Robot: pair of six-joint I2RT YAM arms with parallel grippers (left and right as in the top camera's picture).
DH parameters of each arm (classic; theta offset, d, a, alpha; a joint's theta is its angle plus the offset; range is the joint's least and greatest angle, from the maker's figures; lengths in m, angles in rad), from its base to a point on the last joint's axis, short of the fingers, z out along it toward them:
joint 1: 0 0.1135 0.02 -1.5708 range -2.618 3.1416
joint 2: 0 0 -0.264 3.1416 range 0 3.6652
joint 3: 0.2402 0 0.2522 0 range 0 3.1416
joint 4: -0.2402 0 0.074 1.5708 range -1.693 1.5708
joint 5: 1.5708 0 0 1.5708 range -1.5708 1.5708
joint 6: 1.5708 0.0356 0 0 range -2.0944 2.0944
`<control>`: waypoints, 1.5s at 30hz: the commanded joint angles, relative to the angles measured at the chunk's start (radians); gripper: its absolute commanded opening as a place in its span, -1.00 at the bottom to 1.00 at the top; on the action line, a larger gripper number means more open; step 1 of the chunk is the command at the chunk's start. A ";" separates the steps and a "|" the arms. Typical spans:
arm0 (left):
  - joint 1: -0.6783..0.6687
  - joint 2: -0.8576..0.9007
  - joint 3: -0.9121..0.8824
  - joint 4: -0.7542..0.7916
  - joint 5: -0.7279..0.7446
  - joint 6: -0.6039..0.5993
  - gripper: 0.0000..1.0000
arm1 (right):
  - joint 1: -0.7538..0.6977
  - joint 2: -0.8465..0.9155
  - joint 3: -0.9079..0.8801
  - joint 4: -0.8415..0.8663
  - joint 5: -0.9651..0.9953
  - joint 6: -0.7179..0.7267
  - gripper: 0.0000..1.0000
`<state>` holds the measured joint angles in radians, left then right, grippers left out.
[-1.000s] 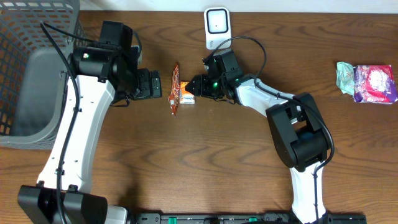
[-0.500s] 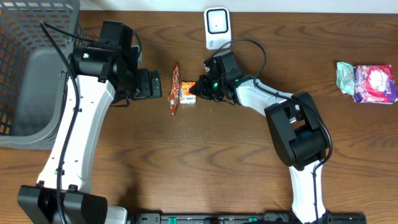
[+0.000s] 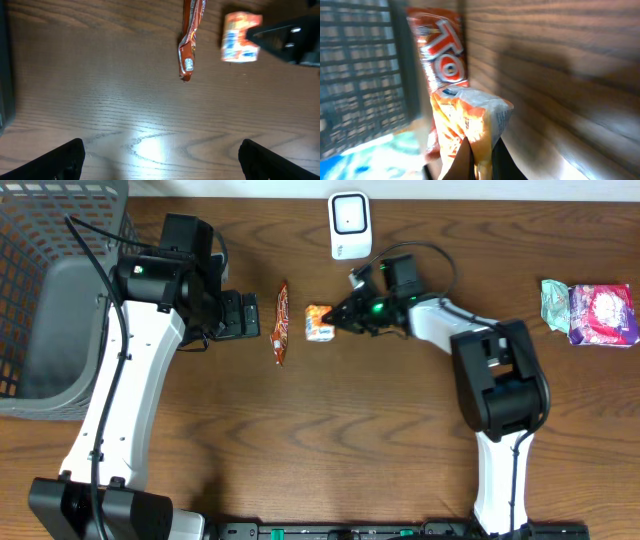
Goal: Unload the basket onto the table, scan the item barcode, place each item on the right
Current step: 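Lift the orange pack and pull it rightward with the right gripper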
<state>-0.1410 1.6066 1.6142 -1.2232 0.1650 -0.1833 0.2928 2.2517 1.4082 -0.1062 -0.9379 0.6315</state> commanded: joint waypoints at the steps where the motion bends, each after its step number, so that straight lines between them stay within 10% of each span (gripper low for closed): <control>1: 0.000 0.002 -0.003 -0.003 -0.010 -0.005 0.96 | -0.050 0.014 0.016 0.001 -0.211 -0.083 -0.98; 45: 0.000 0.002 -0.003 -0.003 -0.010 -0.005 0.95 | -0.149 0.014 0.016 0.042 -0.624 -0.247 -0.98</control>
<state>-0.1410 1.6066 1.6142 -1.2232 0.1650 -0.1837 0.1543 2.2517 1.4082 -0.0723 -1.4681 0.4274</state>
